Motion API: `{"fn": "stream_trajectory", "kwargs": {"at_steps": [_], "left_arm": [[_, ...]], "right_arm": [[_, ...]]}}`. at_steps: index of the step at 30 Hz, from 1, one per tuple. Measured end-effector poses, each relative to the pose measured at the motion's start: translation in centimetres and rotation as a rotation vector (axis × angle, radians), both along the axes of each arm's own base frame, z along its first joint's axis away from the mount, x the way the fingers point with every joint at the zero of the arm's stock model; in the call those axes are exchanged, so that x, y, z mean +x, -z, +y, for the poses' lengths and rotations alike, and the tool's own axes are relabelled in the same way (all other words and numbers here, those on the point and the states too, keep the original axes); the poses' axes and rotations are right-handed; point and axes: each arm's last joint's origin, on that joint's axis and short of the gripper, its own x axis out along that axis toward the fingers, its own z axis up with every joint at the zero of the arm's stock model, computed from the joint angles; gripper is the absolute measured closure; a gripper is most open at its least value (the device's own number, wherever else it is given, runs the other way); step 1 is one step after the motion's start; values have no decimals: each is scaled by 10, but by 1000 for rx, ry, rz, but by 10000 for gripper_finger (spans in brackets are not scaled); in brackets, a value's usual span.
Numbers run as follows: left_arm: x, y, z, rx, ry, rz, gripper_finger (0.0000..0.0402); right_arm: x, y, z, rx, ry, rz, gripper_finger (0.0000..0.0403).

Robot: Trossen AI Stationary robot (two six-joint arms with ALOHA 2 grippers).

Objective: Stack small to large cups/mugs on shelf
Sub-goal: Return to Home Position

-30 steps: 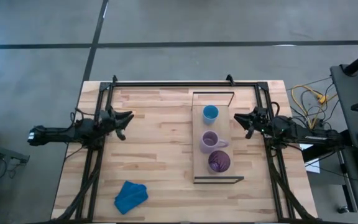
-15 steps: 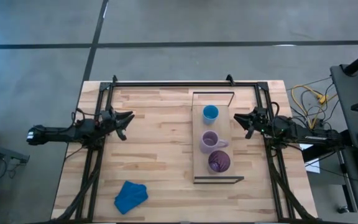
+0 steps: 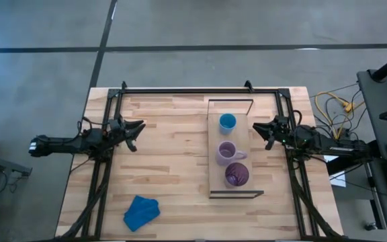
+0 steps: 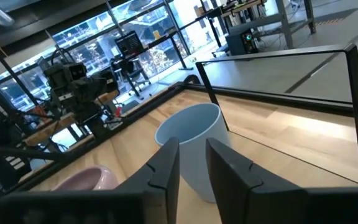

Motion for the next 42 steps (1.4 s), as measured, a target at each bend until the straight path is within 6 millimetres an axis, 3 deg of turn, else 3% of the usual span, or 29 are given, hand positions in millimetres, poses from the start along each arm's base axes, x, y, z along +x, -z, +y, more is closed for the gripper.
{"fn": "stream_trajectory", "kwargs": {"at_steps": [42], "left_arm": [[0, 0, 0, 0, 1, -1, 322]], "right_arm": [[0, 0, 0, 0, -1, -1, 331]]}}
